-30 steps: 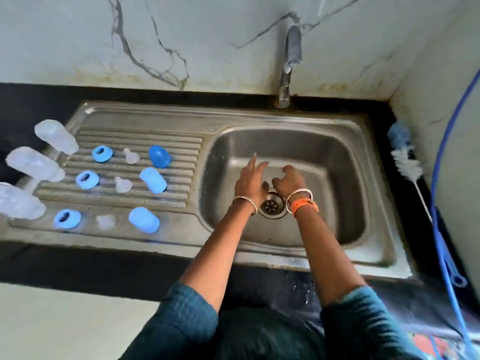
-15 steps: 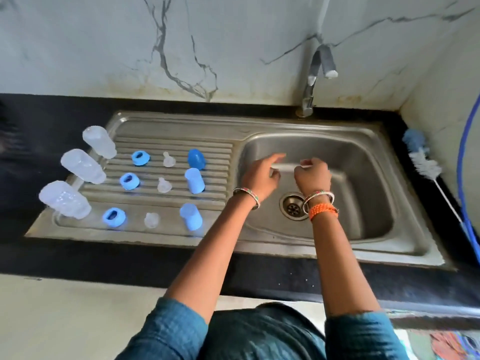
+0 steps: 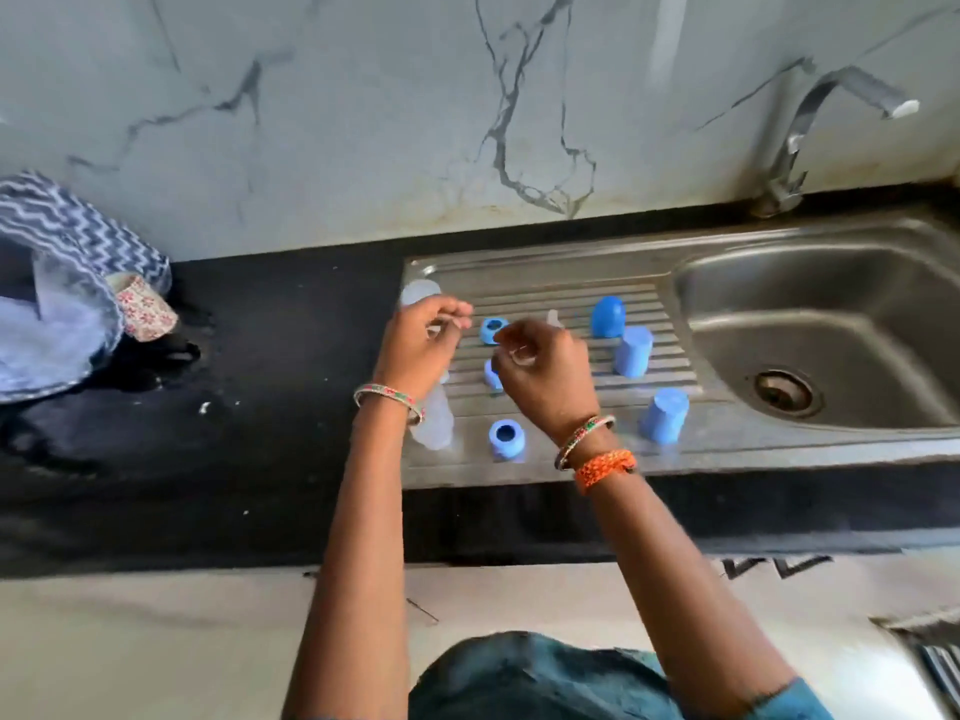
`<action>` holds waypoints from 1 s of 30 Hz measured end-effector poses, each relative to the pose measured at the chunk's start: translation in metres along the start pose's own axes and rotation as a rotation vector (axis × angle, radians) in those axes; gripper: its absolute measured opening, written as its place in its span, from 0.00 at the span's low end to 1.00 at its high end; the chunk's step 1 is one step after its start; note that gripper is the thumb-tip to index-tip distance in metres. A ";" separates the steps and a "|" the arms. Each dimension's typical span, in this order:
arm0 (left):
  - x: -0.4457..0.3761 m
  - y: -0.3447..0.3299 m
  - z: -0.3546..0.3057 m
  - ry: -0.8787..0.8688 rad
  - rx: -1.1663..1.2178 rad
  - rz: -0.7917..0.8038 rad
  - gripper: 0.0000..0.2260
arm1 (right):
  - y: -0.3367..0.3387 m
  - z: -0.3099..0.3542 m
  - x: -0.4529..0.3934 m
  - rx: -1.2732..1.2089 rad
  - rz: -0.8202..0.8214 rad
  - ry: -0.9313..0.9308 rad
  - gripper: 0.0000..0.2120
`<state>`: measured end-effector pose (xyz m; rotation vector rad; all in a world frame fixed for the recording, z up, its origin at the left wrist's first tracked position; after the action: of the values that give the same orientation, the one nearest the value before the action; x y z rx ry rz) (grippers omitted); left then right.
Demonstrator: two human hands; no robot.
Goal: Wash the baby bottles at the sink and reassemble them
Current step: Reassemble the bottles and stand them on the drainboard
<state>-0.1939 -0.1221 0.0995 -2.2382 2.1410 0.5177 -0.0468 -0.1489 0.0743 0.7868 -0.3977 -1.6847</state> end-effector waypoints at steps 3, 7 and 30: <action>0.019 0.055 0.020 0.043 0.029 -0.109 0.10 | -0.066 0.026 0.018 0.145 0.142 0.015 0.19; 0.037 0.099 0.052 0.173 0.020 -0.218 0.09 | -0.124 0.037 0.029 0.384 0.294 -0.016 0.35; -0.054 -0.236 0.000 0.278 0.404 0.267 0.15 | 0.183 -0.217 -0.059 -0.647 0.051 -0.730 0.31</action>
<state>0.0347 -0.0529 0.0593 -1.9071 2.4159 -0.2322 0.2401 -0.1097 0.0529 -0.3285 -0.3239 -1.8580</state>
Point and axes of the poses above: each hand's wrist, its own x-axis away from the middle knuckle, its own y-axis out of the back of the hand, z = x × y, the point moved 8 cm from there along -x, towards the middle knuckle, and after that the axes turned 14 degrees about x, right-handed, at the moved point
